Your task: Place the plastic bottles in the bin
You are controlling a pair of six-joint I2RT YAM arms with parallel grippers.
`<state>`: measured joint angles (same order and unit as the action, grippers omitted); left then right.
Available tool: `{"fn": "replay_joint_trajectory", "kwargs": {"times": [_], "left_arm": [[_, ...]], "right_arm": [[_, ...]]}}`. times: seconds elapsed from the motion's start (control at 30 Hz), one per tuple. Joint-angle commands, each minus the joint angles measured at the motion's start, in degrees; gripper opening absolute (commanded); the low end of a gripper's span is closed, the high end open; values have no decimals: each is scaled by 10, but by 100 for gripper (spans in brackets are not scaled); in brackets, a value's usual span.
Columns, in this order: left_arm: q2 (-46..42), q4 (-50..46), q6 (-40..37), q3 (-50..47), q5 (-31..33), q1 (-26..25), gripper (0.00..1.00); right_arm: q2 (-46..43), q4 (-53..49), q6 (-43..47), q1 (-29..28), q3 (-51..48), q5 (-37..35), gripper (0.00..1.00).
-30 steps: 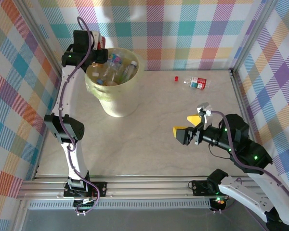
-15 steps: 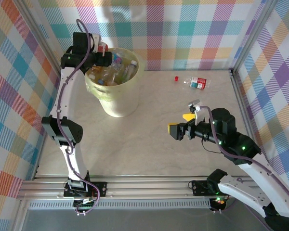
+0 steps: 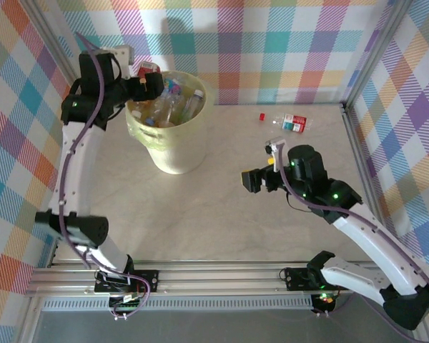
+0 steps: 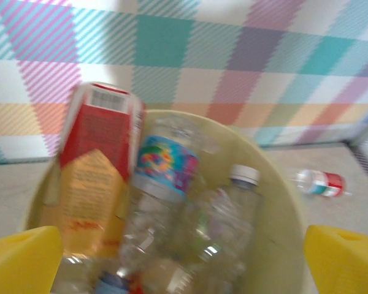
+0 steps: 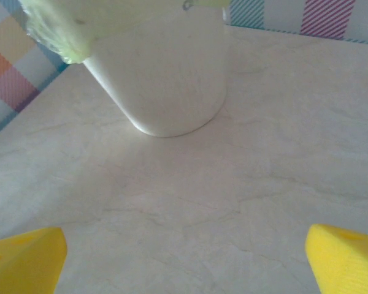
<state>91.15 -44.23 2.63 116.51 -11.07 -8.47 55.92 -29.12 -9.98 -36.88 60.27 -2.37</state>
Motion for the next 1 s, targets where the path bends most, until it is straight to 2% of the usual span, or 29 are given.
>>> {"fn": "replay_joint_trajectory", "kwargs": {"times": [0.0,0.13,0.33,0.47,0.6,0.8,0.97], "left_arm": [[-69,47,30,-92,-95,-28,100],[-155,97,46,-218,-130,-85,100],[-231,107,45,-336,-105,-209,100],[-250,152,57,-415,-67,-287,100],[-256,237,75,-488,2,-350,100],[-240,384,97,-574,104,-421,100],[-209,479,112,-618,148,-463,100]], "right_arm": [[33,20,33,22,38,-14,100],[89,30,37,60,62,0,100],[177,46,27,131,107,27,100],[236,58,9,181,138,45,100],[296,74,0,222,171,56,100],[400,92,-8,269,237,47,100],[483,100,-19,299,303,26,100]]}}
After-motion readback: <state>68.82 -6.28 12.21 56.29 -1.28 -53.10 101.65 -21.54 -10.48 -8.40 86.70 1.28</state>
